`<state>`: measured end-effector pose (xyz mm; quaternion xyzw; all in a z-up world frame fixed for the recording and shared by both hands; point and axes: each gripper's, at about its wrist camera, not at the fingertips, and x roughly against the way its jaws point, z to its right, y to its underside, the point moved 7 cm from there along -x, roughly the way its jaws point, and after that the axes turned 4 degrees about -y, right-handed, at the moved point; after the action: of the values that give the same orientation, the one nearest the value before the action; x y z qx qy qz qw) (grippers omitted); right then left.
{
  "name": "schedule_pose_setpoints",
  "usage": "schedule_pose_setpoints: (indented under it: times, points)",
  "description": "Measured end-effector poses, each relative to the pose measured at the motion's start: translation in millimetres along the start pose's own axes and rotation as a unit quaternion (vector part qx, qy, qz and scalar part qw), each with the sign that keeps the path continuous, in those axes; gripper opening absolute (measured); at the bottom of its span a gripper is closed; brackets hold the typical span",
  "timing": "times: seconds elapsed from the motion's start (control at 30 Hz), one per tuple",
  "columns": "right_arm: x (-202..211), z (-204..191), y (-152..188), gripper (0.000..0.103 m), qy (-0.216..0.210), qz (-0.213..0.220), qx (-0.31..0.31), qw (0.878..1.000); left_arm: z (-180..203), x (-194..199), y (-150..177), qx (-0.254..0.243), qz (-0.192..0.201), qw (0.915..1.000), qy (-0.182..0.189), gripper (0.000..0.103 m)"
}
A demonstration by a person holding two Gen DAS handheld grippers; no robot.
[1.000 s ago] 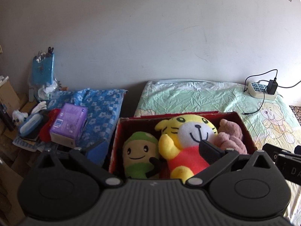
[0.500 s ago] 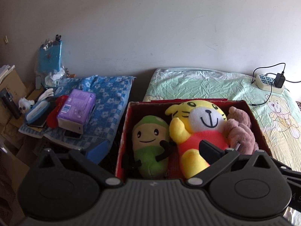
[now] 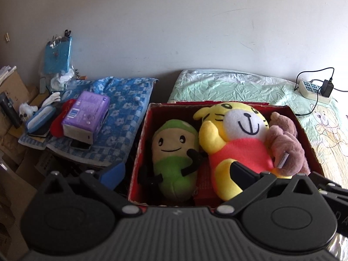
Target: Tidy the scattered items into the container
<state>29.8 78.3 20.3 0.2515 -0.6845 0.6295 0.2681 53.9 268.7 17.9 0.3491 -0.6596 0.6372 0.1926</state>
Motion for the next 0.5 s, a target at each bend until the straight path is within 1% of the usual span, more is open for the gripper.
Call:
schedule_pose_setpoints:
  times: [0.27,0.37,0.5]
  points:
    - [-5.8,5.5,-4.3,0.095,-0.033,-0.001,-0.005,0.999,7.4,-3.5,-2.5,-0.002,0.001,1.0000,0.005,0.103]
    - [-6.6,4.3,-3.7,0.095,-0.030,0.000,0.004,1.000,12.1,-3.8,-1.6,-0.009,0.000,0.9999,0.008,0.103]
    - [-7.7,10.0,1.6,0.094,-0.022,-0.009,0.003,1.000,18.4,1.0,1.9,-0.020,0.002,0.9998,0.004,0.103]
